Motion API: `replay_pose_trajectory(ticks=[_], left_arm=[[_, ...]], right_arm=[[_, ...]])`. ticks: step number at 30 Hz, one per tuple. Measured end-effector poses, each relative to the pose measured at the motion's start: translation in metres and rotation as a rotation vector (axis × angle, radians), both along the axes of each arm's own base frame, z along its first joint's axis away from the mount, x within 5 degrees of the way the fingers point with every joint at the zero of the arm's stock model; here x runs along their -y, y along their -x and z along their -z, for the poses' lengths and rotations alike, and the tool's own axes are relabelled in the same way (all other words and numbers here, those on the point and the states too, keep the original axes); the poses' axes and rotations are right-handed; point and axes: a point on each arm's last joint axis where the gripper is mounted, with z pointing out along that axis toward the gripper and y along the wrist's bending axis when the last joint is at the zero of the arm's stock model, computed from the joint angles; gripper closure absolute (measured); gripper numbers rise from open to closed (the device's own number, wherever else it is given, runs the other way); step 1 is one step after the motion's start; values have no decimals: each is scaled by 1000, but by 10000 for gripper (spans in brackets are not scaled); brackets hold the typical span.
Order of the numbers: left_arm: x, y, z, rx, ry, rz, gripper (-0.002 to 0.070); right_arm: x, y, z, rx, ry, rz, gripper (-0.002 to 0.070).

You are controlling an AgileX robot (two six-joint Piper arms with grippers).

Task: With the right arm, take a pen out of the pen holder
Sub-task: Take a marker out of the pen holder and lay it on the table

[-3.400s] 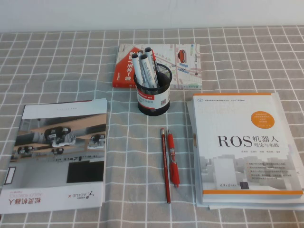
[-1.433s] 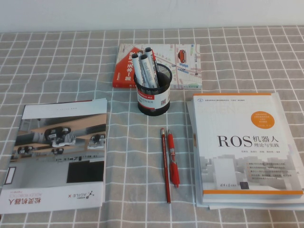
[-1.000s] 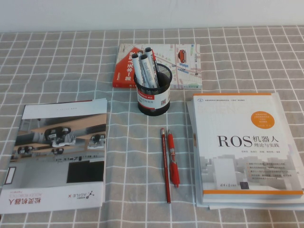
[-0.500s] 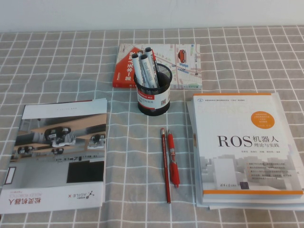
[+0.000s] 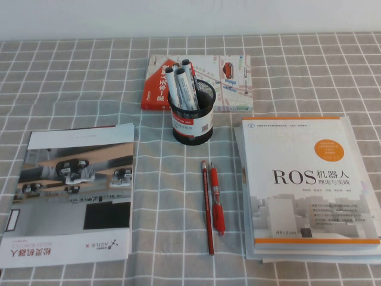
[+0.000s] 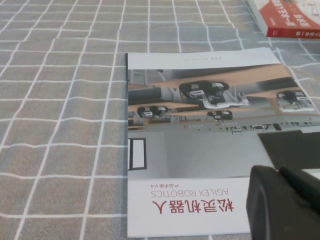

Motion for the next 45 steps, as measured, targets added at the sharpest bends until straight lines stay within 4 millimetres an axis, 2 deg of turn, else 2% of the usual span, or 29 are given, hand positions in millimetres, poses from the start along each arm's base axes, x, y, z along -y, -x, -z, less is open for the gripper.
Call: replay_pose_trajectory(ticks=[6,10,17,23,28,34,38,45], left_arm=[[0,0,0,0,0,0,678],[0,0,0,0,0,0,678],[0,0,0,0,0,0,678],[0,0,0,0,0,0,678],[0,0,0,0,0,0,678],[0,0,0,0,0,0,678],[0,0,0,0,0,0,678],[0,0,0,0,0,0,678]], right_arm=[[-4,-31,-6,-1,31,-47,688],[-22,-51,-15,47,36,-132,688],[-89,-90,-28,150,47,-349,688],[-143,-118,-29,223,42,-448,678],[-168,-137,-31,339,74,-483,596],[-201,-153,-31,488,85,-518,403],[-212,-164,-21,579,93,-508,363],[-225,-186,0,743,77,-452,355]])
